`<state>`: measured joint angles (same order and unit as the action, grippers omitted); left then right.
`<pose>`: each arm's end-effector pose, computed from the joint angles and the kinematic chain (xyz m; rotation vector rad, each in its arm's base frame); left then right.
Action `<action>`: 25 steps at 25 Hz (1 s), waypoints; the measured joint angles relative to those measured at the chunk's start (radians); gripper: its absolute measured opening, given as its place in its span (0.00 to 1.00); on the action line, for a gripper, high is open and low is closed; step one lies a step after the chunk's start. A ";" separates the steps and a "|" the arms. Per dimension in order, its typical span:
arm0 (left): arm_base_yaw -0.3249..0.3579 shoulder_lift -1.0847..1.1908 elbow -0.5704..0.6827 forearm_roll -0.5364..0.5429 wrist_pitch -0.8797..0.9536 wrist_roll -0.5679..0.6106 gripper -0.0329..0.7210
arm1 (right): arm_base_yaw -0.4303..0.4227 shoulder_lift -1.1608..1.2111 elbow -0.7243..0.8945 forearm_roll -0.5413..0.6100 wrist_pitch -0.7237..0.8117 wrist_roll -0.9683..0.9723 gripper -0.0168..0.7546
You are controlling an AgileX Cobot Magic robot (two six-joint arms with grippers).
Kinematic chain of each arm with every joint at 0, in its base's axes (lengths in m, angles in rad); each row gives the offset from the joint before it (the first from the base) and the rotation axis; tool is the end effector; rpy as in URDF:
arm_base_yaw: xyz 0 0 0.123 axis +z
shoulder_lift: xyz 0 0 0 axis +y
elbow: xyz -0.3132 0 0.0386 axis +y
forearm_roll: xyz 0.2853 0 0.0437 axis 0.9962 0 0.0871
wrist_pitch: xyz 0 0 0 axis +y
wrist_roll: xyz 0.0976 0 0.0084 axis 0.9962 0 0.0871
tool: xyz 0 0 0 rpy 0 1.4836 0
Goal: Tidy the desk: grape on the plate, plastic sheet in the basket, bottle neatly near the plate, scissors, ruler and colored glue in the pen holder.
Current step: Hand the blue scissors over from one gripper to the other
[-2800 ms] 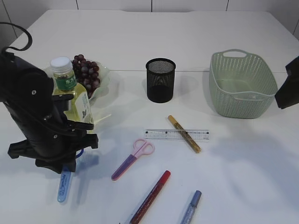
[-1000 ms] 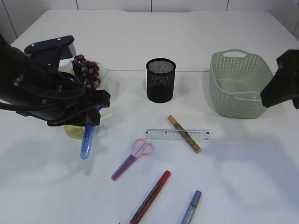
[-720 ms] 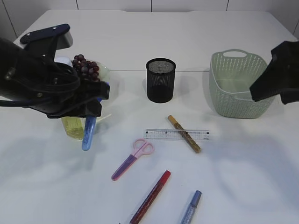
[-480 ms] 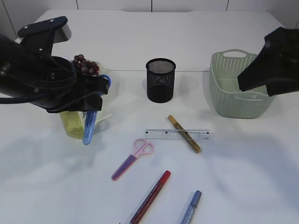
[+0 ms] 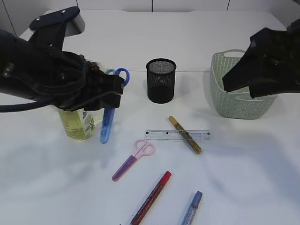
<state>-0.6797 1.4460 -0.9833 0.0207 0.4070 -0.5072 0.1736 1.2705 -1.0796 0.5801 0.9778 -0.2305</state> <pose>0.2677 -0.2153 0.2812 0.2276 2.4131 -0.5476 0.2680 0.0923 0.3491 -0.2489 2.5468 0.7175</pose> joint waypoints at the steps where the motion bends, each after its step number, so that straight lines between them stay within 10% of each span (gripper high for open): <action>1: -0.010 0.000 0.000 0.000 -0.007 0.002 0.27 | 0.000 0.003 0.000 0.003 0.000 -0.008 0.66; 25: -0.044 -0.001 -0.064 -0.063 -0.042 0.011 0.27 | 0.000 0.128 0.000 0.584 -0.077 -0.420 0.66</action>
<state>-0.7239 1.4451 -1.0468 -0.0424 0.3646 -0.4963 0.1736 1.3984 -1.0796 1.1637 0.9004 -0.6505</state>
